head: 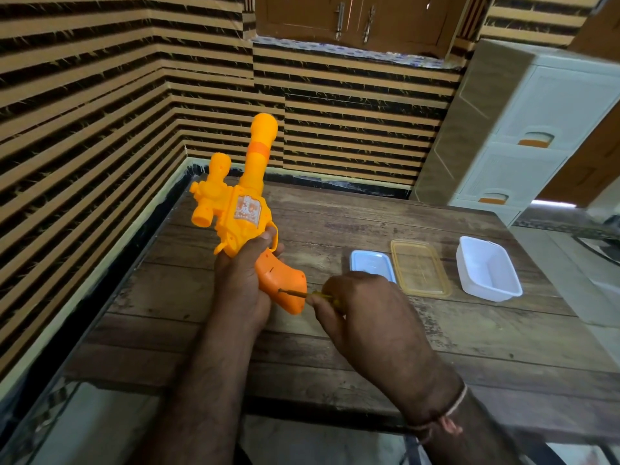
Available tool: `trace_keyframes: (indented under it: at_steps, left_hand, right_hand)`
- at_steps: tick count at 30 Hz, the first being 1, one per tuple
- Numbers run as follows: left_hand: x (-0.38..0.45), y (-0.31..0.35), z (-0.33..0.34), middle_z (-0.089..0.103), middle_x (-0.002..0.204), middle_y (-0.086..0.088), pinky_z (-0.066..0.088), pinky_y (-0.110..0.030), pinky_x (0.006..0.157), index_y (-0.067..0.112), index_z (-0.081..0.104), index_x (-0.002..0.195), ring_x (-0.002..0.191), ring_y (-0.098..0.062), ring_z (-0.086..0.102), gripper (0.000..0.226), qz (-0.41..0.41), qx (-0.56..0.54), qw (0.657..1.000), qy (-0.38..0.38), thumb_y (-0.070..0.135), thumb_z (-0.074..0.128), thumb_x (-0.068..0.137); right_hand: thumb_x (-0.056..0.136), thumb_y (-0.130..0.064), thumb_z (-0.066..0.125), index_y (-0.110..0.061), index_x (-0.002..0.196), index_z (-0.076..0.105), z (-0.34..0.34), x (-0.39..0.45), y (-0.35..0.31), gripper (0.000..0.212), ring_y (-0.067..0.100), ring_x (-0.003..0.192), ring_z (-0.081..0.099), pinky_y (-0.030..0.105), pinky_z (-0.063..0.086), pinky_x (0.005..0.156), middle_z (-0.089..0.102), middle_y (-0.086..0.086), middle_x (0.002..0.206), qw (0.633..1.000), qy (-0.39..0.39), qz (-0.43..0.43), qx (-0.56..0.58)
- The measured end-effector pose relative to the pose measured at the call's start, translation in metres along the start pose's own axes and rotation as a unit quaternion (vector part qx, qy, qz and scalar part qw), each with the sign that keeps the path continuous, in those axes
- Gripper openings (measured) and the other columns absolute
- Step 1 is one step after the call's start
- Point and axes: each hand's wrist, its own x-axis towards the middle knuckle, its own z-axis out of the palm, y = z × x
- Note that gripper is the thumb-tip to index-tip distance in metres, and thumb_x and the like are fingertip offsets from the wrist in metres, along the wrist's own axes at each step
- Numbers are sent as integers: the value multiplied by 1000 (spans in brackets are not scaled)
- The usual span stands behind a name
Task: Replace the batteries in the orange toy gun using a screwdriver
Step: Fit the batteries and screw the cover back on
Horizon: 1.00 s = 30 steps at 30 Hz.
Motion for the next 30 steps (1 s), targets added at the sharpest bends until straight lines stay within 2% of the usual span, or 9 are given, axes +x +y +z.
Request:
trace_keyframes:
  at_steps: [4, 8, 10, 15, 18, 21, 25, 28, 30]
  left_hand:
    - [0, 0, 2, 68, 118, -9, 52, -38, 78, 13, 59, 131, 94, -22, 68, 67, 6, -2, 1000, -1, 16, 77, 67]
    - [1, -1, 2, 69, 119, -11, 53, -38, 77, 17, 64, 121, 94, -24, 68, 58, 8, 1, 1000, 3, 22, 74, 64]
    - [0, -1, 2, 70, 115, -10, 53, -38, 76, 19, 65, 118, 87, -21, 69, 54, 12, 5, 1000, -1, 23, 73, 65]
    - [1, -1, 1, 69, 115, -8, 52, -36, 75, 12, 59, 131, 92, -21, 67, 67, 11, 1, 1000, -11, 23, 73, 66]
    - [2, -2, 0, 71, 108, -5, 52, -35, 72, 15, 61, 127, 86, -19, 68, 62, 10, 5, 1000, -9, 24, 72, 67]
    - [1, 1, -1, 70, 106, -4, 54, -35, 72, 15, 60, 127, 82, -17, 69, 60, 11, -7, 1000, -18, 23, 70, 69]
    - [1, 0, 1, 71, 101, -2, 53, -33, 71, 22, 64, 114, 83, -18, 68, 46, 3, -12, 1000, -28, 23, 70, 68]
    - [2, -1, 1, 71, 101, -1, 52, -34, 70, 21, 64, 117, 85, -19, 68, 50, 4, -17, 1000, -18, 22, 71, 67]
    - [3, -1, 0, 71, 103, -2, 52, -35, 72, 17, 61, 126, 85, -19, 68, 59, 5, -20, 1000, -20, 22, 71, 68]
  right_hand:
    - [89, -42, 56, -31, 112, 51, -4, -3, -2, 25, 20, 85, 64, 33, 50, 67, 64, -5, 91, 999, -20, 11, 43]
    - [89, -38, 59, -24, 92, 58, -5, -1, -2, 14, 24, 76, 62, 37, 51, 62, 63, -2, 80, 999, -16, 8, 48]
    - [91, -45, 54, -22, 83, 63, -2, -1, -1, 26, 26, 72, 63, 35, 48, 57, 61, -1, 74, 1000, 0, 14, 10]
    - [88, -40, 58, -29, 111, 50, -7, -4, -4, 27, 21, 86, 63, 34, 51, 67, 64, -5, 94, 999, -20, 17, 46]
    - [88, -37, 60, -24, 95, 56, -7, -3, -3, 15, 23, 77, 62, 35, 50, 62, 62, -3, 82, 999, -17, 13, 44]
    - [92, -45, 55, -21, 86, 62, -6, 0, -3, 26, 26, 73, 62, 36, 49, 60, 61, 0, 76, 1000, -10, 18, 19]
    - [88, -37, 58, -28, 115, 50, -7, -3, -8, 29, 24, 88, 63, 36, 51, 68, 63, -3, 95, 998, -32, 18, 42]
    - [89, -37, 60, -23, 99, 59, -6, -2, -8, 17, 26, 82, 63, 39, 52, 65, 62, -1, 89, 999, -26, 12, 36]
    - [91, -44, 58, -19, 91, 66, -4, 0, -6, 26, 27, 77, 62, 38, 51, 62, 60, 0, 84, 1000, -12, 16, 17]
